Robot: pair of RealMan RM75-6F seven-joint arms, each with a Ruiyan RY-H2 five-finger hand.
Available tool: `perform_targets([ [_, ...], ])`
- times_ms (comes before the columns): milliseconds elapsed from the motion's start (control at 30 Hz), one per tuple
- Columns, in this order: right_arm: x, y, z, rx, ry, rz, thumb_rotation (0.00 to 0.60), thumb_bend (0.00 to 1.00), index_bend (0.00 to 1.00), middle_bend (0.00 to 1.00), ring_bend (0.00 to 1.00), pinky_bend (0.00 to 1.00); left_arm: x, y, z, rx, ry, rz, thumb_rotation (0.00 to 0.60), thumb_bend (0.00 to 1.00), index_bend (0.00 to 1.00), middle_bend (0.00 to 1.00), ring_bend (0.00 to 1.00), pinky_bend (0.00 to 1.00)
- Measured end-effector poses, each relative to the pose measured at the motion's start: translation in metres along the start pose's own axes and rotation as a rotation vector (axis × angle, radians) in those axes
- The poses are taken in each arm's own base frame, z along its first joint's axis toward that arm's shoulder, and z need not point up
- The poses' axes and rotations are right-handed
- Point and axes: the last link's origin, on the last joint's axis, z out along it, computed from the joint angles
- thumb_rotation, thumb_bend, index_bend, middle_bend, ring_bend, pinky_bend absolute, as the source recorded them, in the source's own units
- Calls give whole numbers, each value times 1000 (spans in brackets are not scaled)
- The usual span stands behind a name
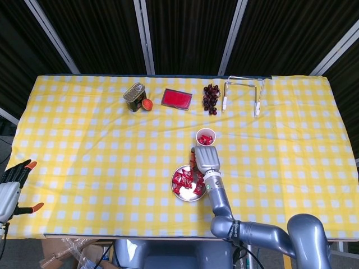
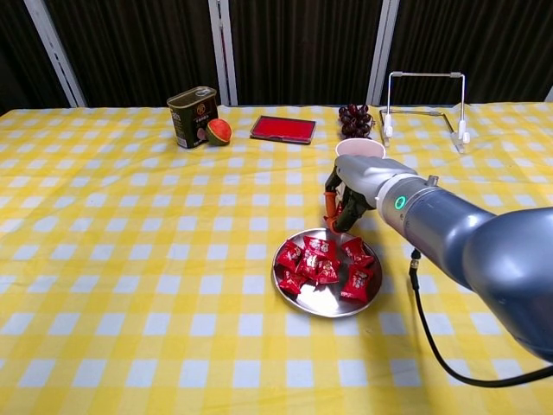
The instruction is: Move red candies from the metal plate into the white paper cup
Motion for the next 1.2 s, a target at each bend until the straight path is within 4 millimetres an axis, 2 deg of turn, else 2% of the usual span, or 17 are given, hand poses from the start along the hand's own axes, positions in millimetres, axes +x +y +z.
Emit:
perform_targets([
  [367, 10, 0, -5, 14, 18, 4, 600, 541, 660, 868, 908, 1000, 0, 0, 0, -1, 1, 1, 600, 27, 0, 0, 0, 0],
  [867, 59, 10, -23, 22, 116, 7, 600, 545, 660, 868, 908, 1000, 0, 1, -1, -3, 2, 5, 600, 27, 0, 0, 0, 0],
  [1200, 81, 8, -16, 33, 172, 44, 600, 546, 660, 867, 908, 1000, -1, 1, -2, 1, 0, 4, 600, 28, 0, 0, 0, 0],
])
